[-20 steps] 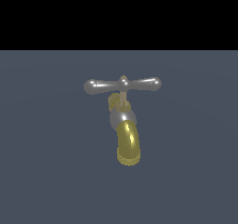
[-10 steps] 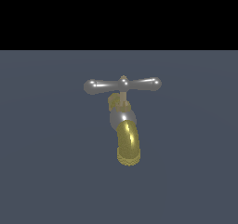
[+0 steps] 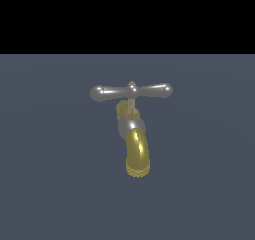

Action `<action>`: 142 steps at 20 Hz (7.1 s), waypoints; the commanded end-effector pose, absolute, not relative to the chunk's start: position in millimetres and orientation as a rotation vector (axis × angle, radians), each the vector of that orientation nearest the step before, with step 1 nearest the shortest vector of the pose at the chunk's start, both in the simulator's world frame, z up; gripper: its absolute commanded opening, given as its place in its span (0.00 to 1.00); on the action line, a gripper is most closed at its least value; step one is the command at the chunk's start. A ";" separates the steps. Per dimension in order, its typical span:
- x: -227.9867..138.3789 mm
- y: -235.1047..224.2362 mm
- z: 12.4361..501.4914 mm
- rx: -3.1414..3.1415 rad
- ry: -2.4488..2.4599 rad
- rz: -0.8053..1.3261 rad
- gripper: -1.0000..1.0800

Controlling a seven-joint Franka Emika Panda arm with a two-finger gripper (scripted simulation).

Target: Turn on the faucet by rotating a designated handle.

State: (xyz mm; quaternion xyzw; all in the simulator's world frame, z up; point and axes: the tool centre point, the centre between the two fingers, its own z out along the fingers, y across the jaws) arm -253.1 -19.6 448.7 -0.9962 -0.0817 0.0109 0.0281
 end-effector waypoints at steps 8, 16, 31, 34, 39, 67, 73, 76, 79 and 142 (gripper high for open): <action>-247.3 -44.5 411.9 -3.034 -0.596 0.031 0.00; -237.2 -64.9 380.2 -2.968 -0.889 0.028 0.00; -206.8 -97.6 320.7 -2.770 -1.420 0.022 0.00; -199.1 -102.8 308.9 -2.720 -1.522 0.021 0.00; -185.5 -110.1 289.7 -2.628 -1.685 0.019 0.00; -114.8 -118.0 205.5 -2.104 -2.335 0.004 0.00; -109.5 -116.3 199.5 -2.059 -2.375 0.001 0.00; -108.5 -115.8 198.3 -2.050 -2.382 0.000 0.00; -108.4 -115.8 198.2 -2.048 -2.383 0.000 0.00; 27.6 -65.2 195.9 -2.095 -2.345 0.019 0.00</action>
